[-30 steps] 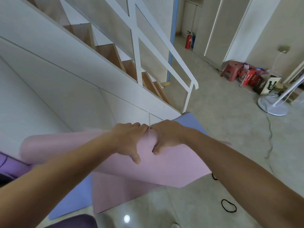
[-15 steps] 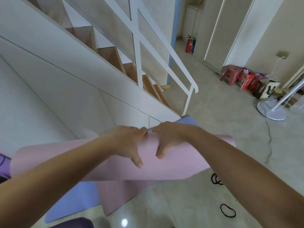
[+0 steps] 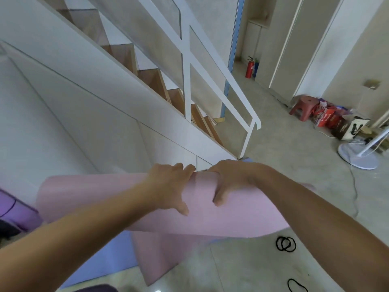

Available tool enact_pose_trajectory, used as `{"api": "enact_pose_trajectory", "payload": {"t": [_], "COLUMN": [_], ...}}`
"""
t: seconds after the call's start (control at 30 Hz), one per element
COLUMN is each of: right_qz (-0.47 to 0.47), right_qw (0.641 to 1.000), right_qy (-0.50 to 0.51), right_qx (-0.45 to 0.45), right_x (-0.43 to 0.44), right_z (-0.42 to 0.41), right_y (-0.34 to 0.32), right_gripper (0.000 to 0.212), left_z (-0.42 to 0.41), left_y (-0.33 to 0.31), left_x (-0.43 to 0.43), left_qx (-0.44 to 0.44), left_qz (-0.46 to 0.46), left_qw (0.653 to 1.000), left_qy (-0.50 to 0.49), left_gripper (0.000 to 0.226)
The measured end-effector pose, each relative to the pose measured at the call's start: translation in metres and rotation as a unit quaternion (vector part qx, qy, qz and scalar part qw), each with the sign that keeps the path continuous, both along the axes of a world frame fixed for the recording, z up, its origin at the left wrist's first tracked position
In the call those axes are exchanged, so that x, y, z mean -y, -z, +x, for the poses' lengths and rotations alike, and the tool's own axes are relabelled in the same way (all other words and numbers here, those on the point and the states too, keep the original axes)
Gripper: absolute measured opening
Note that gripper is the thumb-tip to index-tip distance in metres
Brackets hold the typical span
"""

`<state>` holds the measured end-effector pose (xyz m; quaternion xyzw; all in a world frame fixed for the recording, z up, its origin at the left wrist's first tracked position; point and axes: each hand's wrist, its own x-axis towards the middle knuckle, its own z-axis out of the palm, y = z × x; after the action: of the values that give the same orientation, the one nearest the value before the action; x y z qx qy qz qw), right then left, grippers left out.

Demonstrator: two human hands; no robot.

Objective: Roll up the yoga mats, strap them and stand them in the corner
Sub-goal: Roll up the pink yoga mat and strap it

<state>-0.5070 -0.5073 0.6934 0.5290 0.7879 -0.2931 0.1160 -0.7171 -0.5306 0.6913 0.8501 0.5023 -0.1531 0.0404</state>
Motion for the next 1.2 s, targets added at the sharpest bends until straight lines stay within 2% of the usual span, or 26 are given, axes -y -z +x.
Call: {"api": "enact_pose_trajectory", "payload": {"t": [0.07,0.1,0.13,0.17,0.23,0.3,0.37,0.43,0.47,0.53,0.6,0.67,0.73,0.8,0.87,0.9,0.97,1.0,1.07,1.13,1.17,1.2], "right_qz": [-0.023,-0.005,0.040,0.117,0.326,0.485,0.549,0.547,0.532,0.427,0.270,0.126,-0.007,-0.068,-0.035,0.021,0.188,0.283,0.427,0.490,0.473,0.423], "right_qw": [1.000,1.000,0.998,0.989,0.934,0.866,0.826,0.825,0.835,0.892,0.953,0.989,0.999,0.997,0.998,0.997,0.970,0.942,0.887,0.859,0.869,0.894], "right_qy": [0.008,-0.002,-0.021,-0.043,-0.080,-0.093,-0.119,-0.135,-0.136,-0.128,-0.107,-0.064,-0.014,-0.009,-0.043,-0.061,-0.098,-0.116,-0.123,-0.130,-0.132,-0.128], "right_qx": [-0.005,0.011,0.041,0.083,0.119,0.083,0.048,0.036,0.046,0.081,0.082,0.035,-0.037,-0.047,-0.007,0.036,0.121,0.139,0.126,0.075,0.064,0.071], "right_x": [0.000,0.003,0.007,0.014,0.029,0.041,0.043,0.042,0.040,0.036,0.023,0.007,-0.007,-0.011,-0.005,0.001,0.022,0.033,0.046,0.044,0.040,0.035], "right_z": [0.000,-0.002,-0.004,-0.004,-0.003,-0.002,-0.003,-0.008,-0.011,-0.017,-0.019,-0.018,-0.012,-0.009,-0.011,-0.012,-0.013,-0.014,-0.013,-0.012,-0.012,-0.013], "right_y": [-0.007,-0.009,-0.007,-0.001,0.024,0.043,0.050,0.046,0.040,0.019,0.000,-0.016,-0.024,-0.029,-0.029,-0.024,-0.006,0.007,0.027,0.034,0.029,0.016], "right_gripper": [0.056,0.065,0.083,0.104,0.131,0.130,0.114,0.101,0.092,0.070,0.058,0.051,0.042,0.045,0.068,0.091,0.132,0.141,0.142,0.125,0.111,0.095], "left_z": [0.002,0.001,-0.001,-0.004,-0.015,-0.026,-0.034,-0.037,-0.038,-0.039,-0.036,-0.028,-0.018,-0.012,-0.014,-0.017,-0.023,-0.025,-0.032,-0.035,-0.037,-0.035], "left_y": [0.003,0.000,-0.003,-0.008,-0.020,-0.027,-0.030,-0.028,-0.027,-0.025,-0.029,-0.031,-0.025,-0.018,-0.017,-0.018,-0.023,-0.025,-0.026,-0.029,-0.030,-0.031], "left_x": [0.005,0.002,-0.002,-0.009,-0.021,-0.028,-0.029,-0.026,-0.025,-0.022,-0.015,-0.001,0.016,0.026,0.021,0.014,0.000,-0.006,-0.017,-0.020,-0.019,-0.018], "left_qx": [0.012,0.019,0.028,0.051,0.137,0.226,0.259,0.260,0.260,0.261,0.210,0.072,-0.022,-0.013,0.012,0.022,0.076,0.128,0.233,0.279,0.280,0.273], "left_qz": [0.072,0.069,0.045,0.003,-0.134,-0.289,-0.390,-0.442,-0.449,-0.424,-0.318,-0.126,0.058,0.126,0.100,0.067,-0.025,-0.093,-0.258,-0.373,-0.397,-0.391], "left_qw": [0.997,0.997,0.998,0.996,0.969,0.910,0.855,0.825,0.821,0.840,0.911,0.987,0.998,0.992,0.995,0.996,0.989,0.974,0.916,0.861,0.851,0.858], "left_qy": [-0.009,-0.025,-0.047,-0.078,-0.155,-0.194,-0.223,-0.237,-0.237,-0.214,-0.158,-0.063,0.014,0.015,-0.022,-0.050,-0.125,-0.163,-0.198,-0.203,-0.199,-0.190], "left_gripper": [0.069,0.062,0.059,0.057,0.056,0.051,0.051,0.058,0.061,0.066,0.074,0.092,0.099,0.079,0.062,0.059,0.060,0.060,0.056,0.057,0.061,0.065]}}
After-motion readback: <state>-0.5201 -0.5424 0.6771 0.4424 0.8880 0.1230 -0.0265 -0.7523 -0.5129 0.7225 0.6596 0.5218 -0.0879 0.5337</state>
